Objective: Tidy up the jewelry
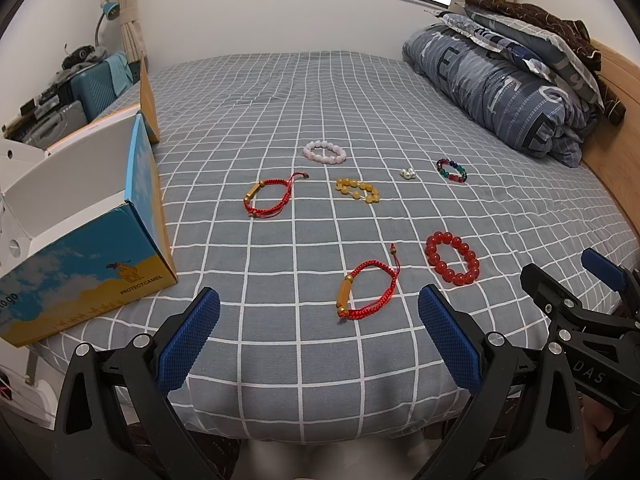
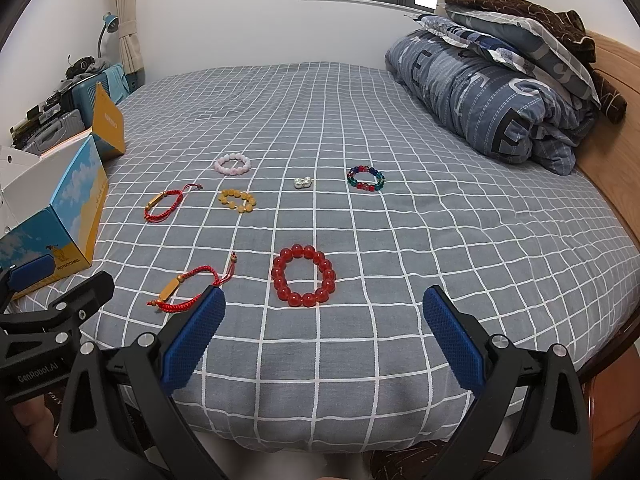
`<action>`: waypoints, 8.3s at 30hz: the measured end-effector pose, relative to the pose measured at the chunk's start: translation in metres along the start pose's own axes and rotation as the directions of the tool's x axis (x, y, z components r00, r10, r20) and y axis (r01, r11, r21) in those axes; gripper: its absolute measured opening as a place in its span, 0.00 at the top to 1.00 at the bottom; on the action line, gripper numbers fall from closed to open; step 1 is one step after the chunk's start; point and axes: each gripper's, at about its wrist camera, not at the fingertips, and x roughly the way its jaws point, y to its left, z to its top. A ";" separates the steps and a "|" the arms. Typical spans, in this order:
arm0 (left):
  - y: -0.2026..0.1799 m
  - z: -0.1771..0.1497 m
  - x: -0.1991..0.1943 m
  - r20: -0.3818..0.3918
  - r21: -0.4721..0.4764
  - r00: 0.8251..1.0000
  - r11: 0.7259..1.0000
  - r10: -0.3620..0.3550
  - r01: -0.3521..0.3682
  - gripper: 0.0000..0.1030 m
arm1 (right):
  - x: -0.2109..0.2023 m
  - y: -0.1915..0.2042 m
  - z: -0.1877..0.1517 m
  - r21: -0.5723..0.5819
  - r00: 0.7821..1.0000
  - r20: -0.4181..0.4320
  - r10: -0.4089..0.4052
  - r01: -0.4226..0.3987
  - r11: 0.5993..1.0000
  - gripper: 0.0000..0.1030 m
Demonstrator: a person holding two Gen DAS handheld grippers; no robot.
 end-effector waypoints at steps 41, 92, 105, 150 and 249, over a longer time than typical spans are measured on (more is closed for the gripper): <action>0.051 0.118 0.172 -0.183 -0.045 0.981 0.996 0.065 -0.075 0.05 | 0.222 0.035 0.151 -0.088 0.970 -0.241 0.022 -0.045 0.995 0.08; 0.071 0.109 0.188 -0.235 -0.107 0.971 0.994 -0.039 0.015 0.92 | 0.252 0.018 0.129 -0.032 0.955 -0.295 0.014 -0.025 0.999 0.90; 0.072 0.115 0.159 -0.152 -0.092 0.987 0.995 -0.055 0.041 0.92 | 0.215 0.026 0.136 -0.041 0.983 -0.185 0.020 -0.028 0.999 0.90; 0.113 0.118 0.046 0.067 -0.164 0.996 0.985 0.055 -0.043 0.92 | 0.095 0.091 0.130 -0.080 0.995 0.046 0.090 -0.086 0.993 0.90; 0.197 0.132 -0.034 -0.075 -0.235 0.978 0.950 0.193 -0.205 0.06 | 0.027 0.175 0.188 -0.172 0.983 -0.080 0.163 -0.175 0.969 0.07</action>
